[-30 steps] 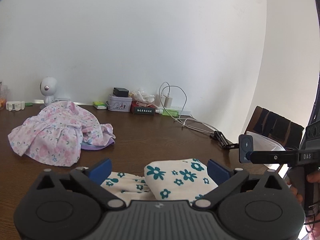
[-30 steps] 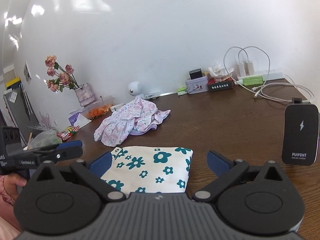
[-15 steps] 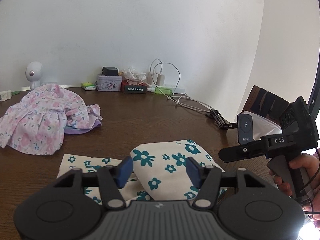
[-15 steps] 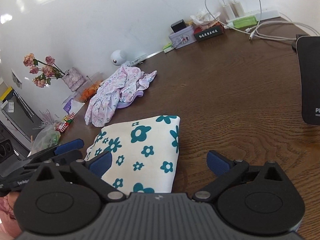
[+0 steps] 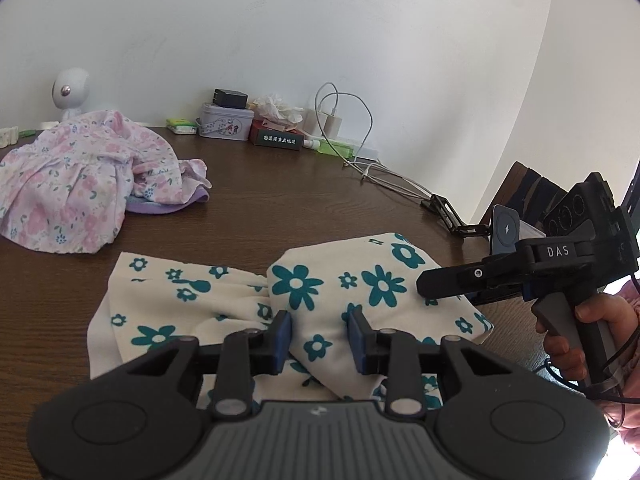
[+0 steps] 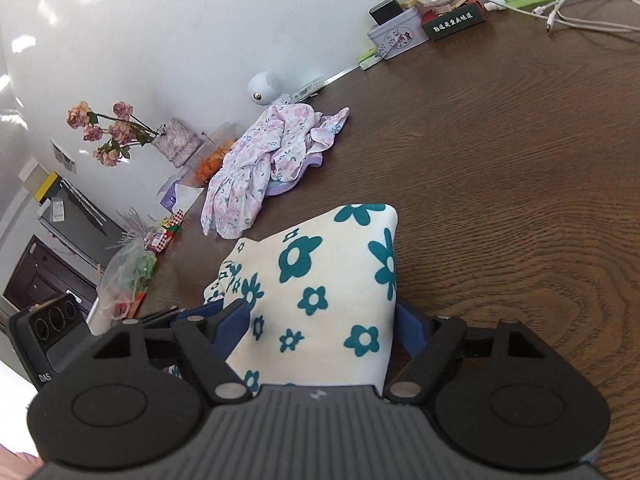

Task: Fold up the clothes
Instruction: 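Grasp the folded bundle edge with the right gripper and lift it, then fold the lifted bundle end over with the right gripper and press it down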

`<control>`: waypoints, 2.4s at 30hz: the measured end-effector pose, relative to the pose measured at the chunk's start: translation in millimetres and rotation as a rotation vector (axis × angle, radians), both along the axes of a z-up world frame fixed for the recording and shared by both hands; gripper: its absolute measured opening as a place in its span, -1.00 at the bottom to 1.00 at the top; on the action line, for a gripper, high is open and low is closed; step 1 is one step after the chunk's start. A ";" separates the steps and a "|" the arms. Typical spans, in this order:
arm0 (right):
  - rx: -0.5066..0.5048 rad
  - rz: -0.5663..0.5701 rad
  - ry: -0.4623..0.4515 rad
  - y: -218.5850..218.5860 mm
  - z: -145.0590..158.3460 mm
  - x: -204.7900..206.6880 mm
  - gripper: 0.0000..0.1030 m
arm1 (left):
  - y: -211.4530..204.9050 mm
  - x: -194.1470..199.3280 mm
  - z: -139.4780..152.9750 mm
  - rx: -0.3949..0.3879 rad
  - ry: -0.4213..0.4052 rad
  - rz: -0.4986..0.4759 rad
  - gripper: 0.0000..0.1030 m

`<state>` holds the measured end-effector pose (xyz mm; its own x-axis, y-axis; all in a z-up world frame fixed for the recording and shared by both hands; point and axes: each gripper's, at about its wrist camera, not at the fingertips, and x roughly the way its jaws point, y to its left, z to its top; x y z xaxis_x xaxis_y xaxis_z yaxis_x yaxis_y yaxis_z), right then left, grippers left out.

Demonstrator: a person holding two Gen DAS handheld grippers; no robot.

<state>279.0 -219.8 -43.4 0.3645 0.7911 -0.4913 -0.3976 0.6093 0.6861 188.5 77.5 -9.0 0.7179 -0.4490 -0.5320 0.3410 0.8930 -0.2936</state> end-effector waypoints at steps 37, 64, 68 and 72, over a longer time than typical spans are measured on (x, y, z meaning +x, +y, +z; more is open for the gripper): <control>-0.576 -0.003 -0.402 62.9 120.4 -70.7 -0.09 | -28.9 20.0 -7.4 -0.304 0.200 -0.030 0.14; -0.986 0.210 -0.793 249.4 27.8 -169.8 0.08 | 149.4 -55.2 -1.1 -0.403 0.066 0.347 0.21; -0.872 0.229 -0.769 239.9 36.3 -173.9 0.37 | 137.8 -52.9 -0.1 -0.395 0.065 0.302 0.22; -0.628 0.203 -0.677 191.9 73.1 -173.9 0.60 | 125.3 -53.8 8.3 -0.386 0.036 0.257 0.24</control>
